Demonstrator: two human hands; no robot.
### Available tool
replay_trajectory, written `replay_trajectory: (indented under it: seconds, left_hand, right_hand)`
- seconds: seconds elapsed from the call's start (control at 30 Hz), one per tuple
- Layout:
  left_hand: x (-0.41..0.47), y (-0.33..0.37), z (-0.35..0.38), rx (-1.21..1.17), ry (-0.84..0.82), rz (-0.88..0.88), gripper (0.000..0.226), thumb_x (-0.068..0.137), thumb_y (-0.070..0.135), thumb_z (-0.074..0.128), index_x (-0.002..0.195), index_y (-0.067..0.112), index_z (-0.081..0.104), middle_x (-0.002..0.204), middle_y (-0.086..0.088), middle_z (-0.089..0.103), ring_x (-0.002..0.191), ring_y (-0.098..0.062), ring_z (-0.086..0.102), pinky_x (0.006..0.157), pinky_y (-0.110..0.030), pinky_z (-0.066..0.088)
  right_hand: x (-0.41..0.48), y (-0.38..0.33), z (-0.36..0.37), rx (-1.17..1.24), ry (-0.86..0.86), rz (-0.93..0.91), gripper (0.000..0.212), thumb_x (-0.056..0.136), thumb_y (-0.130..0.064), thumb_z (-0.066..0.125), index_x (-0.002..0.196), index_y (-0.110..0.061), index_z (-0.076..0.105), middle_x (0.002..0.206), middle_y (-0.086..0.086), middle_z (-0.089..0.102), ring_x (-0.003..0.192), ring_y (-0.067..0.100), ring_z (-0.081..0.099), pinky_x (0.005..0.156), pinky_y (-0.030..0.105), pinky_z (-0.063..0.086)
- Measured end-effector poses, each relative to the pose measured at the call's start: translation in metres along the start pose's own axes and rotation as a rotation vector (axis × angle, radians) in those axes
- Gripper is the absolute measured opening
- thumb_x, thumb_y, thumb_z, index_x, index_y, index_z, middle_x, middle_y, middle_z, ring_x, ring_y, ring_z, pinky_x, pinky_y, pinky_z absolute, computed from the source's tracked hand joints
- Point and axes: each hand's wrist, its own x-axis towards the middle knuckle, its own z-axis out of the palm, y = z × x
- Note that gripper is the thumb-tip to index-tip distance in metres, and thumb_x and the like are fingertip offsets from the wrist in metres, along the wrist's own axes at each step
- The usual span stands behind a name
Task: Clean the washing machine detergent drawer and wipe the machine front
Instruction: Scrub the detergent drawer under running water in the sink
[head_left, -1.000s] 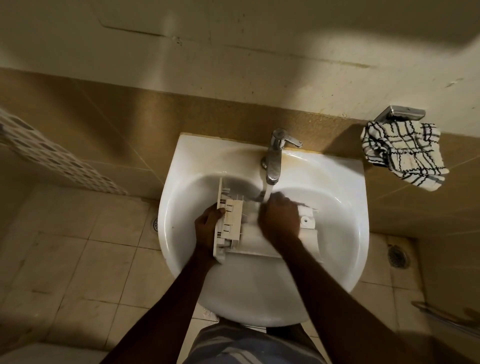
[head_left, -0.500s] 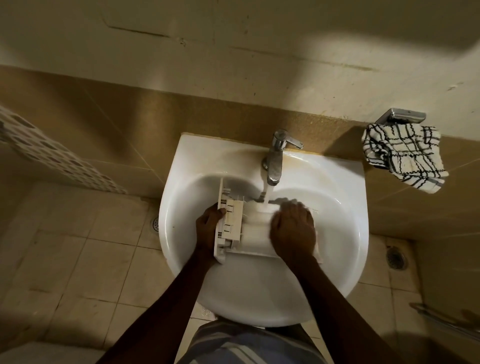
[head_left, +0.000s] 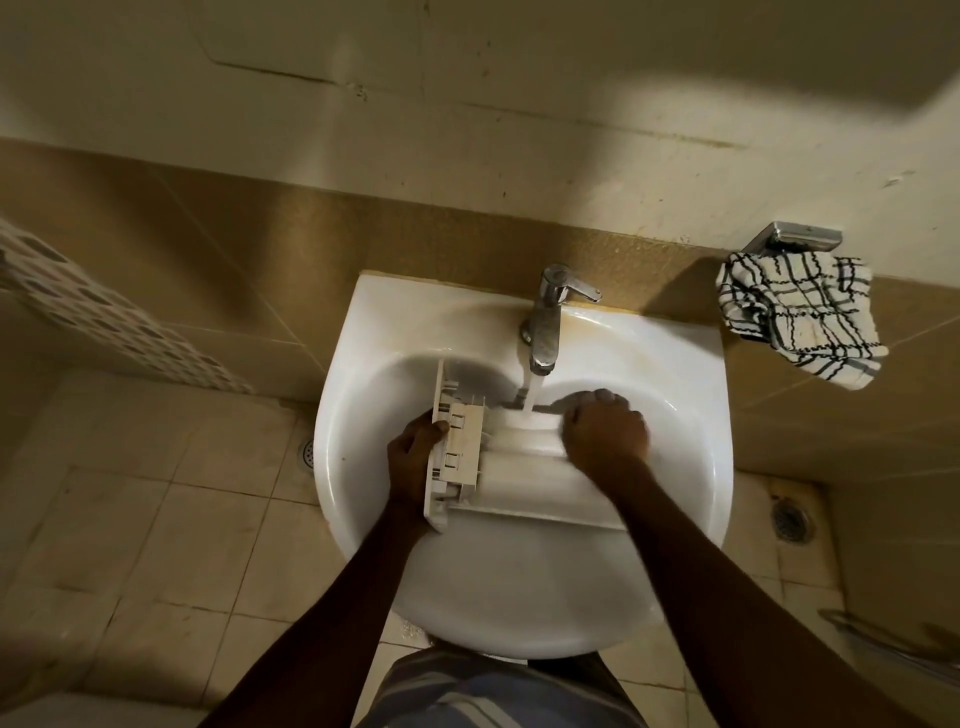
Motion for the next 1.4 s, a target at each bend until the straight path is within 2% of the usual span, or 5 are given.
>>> replay_trajectory:
  seconds: [0.27,0.5,0.87,1.1,1.4]
  left_hand:
    - [0.003,-0.003,-0.002,0.019,0.036,-0.018,0.016,0.094,0.008,0.056,0.104,-0.001,0.064,0.069,0.0,0.075,0.06,-0.014,0.07,0.053,-0.024,0.055]
    - [0.005,-0.005,-0.003,0.073,0.032,-0.031,0.021,0.098,0.002,0.048,0.108,-0.005,0.064,0.071,-0.001,0.075,0.062,-0.014,0.069,0.054,-0.025,0.055]
    - [0.01,-0.011,-0.008,0.065,0.069,-0.016,0.032,0.089,0.012,0.06,0.112,-0.01,0.064,0.072,-0.002,0.075,0.063,-0.015,0.069,0.055,-0.025,0.055]
    - [0.01,-0.011,-0.007,0.097,0.061,-0.039,0.025,0.098,0.001,0.048,0.114,-0.013,0.061,0.073,-0.005,0.073,0.06,-0.012,0.069,0.052,-0.023,0.053]
    - [0.007,-0.011,-0.011,0.035,0.048,-0.029,0.054,0.071,0.031,0.068,0.112,-0.004,0.067,0.091,-0.019,0.073,0.078,-0.034,0.068,0.066,-0.037,0.056]
  right_hand:
    - [-0.031,-0.04,0.019,0.209,0.136,-0.355,0.039,0.101,-0.038,0.031,0.116,-0.018,0.06,0.11,0.009,0.067,0.109,0.027,0.06,0.102,0.04,0.043]
    - [-0.011,0.007,0.01,0.032,0.106,0.095,0.039,0.096,-0.03,0.039,0.118,-0.009,0.063,0.121,0.013,0.062,0.111,0.033,0.055,0.095,0.039,0.039]
    - [-0.035,-0.012,0.019,0.151,0.085,-0.533,0.047,0.101,-0.042,0.031,0.144,-0.025,0.044,0.137,0.004,0.057,0.13,0.026,0.049,0.107,0.041,0.038]
    - [-0.026,-0.03,0.02,0.142,0.214,-0.061,0.041,0.092,-0.032,0.036,0.105,-0.005,0.064,0.1,0.021,0.067,0.095,0.039,0.062,0.091,0.047,0.049]
    - [-0.047,-0.003,0.017,0.099,0.097,-0.262,0.052,0.099,-0.056,0.024,0.147,-0.039,0.035,0.153,-0.009,0.039,0.145,0.017,0.029,0.113,0.048,0.027]
